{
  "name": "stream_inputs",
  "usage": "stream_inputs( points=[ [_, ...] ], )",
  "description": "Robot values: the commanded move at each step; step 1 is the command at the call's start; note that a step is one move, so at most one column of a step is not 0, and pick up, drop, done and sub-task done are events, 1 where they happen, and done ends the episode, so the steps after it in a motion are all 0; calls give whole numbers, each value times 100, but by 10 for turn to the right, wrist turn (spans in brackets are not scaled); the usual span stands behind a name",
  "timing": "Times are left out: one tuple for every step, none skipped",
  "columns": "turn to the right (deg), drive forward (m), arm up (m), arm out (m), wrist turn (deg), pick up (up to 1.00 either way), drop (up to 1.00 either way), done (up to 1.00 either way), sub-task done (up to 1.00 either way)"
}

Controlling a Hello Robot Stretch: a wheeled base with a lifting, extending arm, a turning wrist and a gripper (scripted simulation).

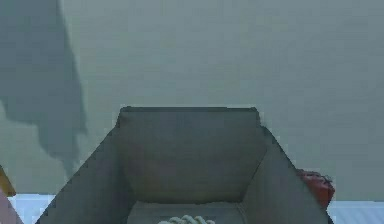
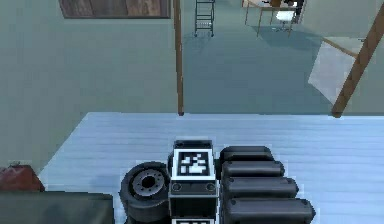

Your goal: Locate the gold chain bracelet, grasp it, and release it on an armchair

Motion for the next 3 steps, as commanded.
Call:
stream_inputs(
  points=[
    [90, 0, 0, 0, 0, 0, 0, 0, 0],
    [-60, 0, 0, 0, 0, 0, 0, 0, 0],
    [-30, 0, 0, 0, 0, 0, 0, 0, 0]
  ],
)
